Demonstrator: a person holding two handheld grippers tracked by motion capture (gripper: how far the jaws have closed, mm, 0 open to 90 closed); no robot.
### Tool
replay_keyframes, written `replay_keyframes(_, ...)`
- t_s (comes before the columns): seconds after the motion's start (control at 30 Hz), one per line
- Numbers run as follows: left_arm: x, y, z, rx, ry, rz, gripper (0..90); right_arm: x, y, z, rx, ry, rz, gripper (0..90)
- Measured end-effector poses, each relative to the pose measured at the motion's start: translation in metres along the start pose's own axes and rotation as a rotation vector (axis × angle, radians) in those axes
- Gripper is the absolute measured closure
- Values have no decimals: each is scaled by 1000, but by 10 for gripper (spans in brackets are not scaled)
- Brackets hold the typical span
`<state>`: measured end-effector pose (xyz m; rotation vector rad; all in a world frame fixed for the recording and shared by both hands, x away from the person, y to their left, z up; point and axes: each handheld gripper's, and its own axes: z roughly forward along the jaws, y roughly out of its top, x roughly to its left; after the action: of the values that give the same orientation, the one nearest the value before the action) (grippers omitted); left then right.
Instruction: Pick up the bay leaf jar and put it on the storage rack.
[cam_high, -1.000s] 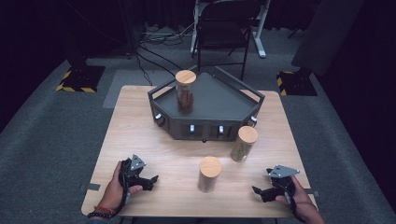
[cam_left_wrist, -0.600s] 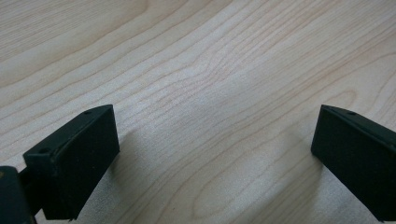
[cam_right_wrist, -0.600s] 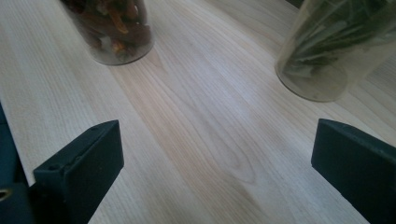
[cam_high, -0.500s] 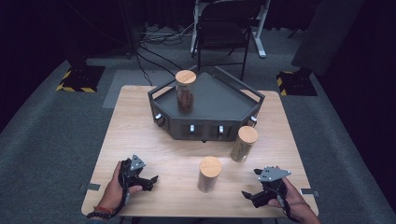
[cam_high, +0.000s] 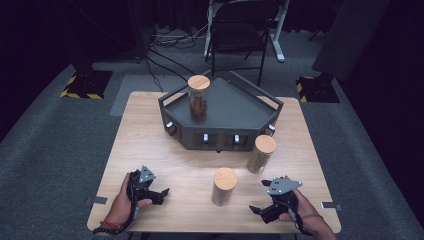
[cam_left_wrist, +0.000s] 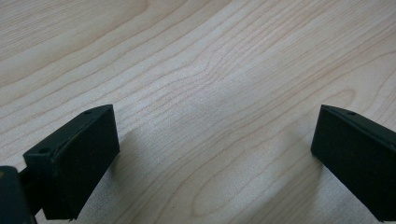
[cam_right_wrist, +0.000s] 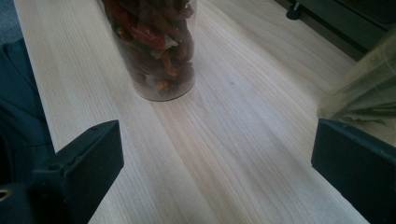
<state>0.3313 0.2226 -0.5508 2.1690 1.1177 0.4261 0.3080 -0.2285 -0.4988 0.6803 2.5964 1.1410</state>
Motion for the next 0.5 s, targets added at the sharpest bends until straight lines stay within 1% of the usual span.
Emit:
replay_keyframes(0.1,0,0,0,0,0,0,8,2,5,5,6,9,-12,23)
replay_keyframes(0.33,0,0,0,0,-2,2,8,5,11,9,10,15,-23,24)
replay_keyframes(0.5,0,0,0,0,-2,2,8,8,16,13,8,29,-37,24)
